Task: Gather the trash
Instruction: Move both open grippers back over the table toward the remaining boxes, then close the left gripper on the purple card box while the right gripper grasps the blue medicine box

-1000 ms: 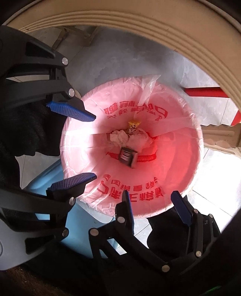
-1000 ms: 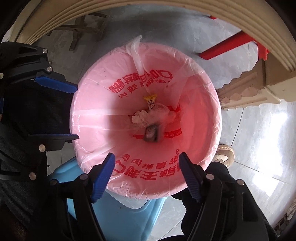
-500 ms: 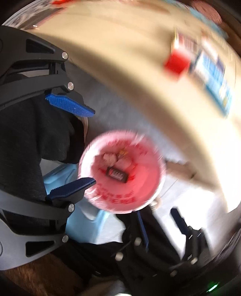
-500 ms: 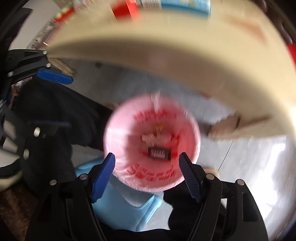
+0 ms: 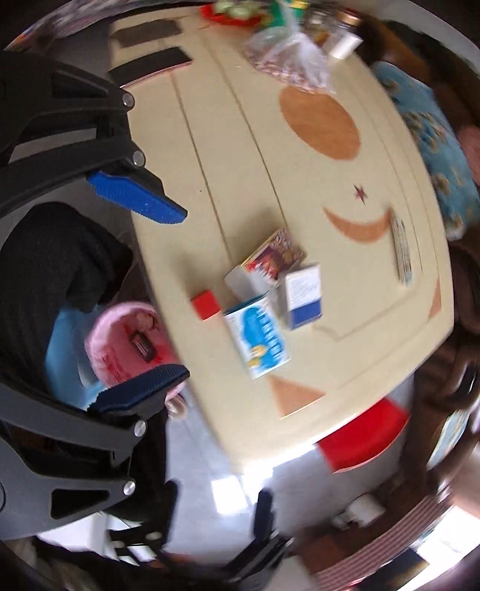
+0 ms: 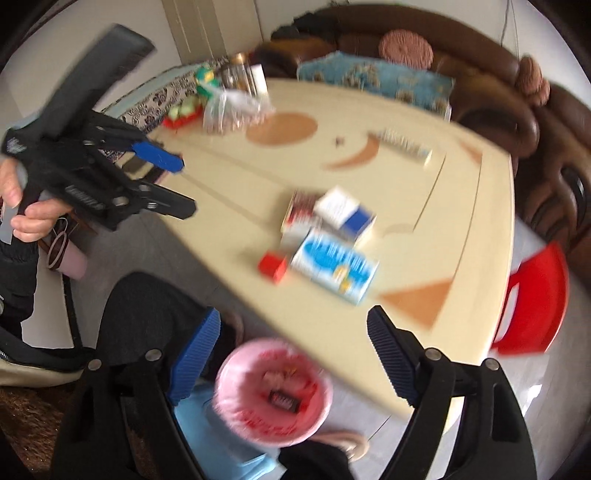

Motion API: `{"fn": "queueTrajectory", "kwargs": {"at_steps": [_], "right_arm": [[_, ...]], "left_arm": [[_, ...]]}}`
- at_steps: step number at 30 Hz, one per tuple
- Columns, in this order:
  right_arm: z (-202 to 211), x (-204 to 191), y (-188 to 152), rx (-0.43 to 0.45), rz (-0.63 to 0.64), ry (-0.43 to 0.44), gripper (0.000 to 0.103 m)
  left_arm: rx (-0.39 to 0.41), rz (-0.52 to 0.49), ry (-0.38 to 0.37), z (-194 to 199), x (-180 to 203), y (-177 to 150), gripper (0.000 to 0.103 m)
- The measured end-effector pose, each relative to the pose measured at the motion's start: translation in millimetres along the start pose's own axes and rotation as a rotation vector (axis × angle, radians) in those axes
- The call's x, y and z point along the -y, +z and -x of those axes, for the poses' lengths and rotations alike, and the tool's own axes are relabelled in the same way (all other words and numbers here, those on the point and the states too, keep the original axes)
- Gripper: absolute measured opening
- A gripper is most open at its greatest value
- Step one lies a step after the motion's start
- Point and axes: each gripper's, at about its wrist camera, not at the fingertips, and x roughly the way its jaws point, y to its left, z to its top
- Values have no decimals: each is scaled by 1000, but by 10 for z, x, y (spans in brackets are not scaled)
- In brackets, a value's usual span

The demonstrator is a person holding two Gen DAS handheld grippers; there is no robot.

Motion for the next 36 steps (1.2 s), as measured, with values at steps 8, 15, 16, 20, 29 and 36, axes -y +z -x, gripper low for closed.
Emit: {"fn": "queueTrajectory", "kwargs": {"at_steps": [8, 15, 16, 20, 29, 36], "right_arm": [[-13, 159, 436, -15, 103, 32, 85], [-206, 241, 628, -45, 205, 48, 85], [-246, 270, 653, -45, 215, 60, 85], [-391, 361, 686, -60, 242, 90, 85], [-845, 573, 604, -121, 251, 171, 85], [-1199, 671, 531, -183, 265, 180, 85]], "left_arm": [[-96, 212, 0, -292, -299, 475, 77], [-133, 293, 5, -522, -362, 813, 77], [-139, 306, 1, -573, -377, 849, 77], [-179, 351, -9, -865, -440, 953, 77], [-234, 455, -32, -1447, -672, 1140, 77], [-292, 479, -56, -1804, -720, 1229, 77]]}}
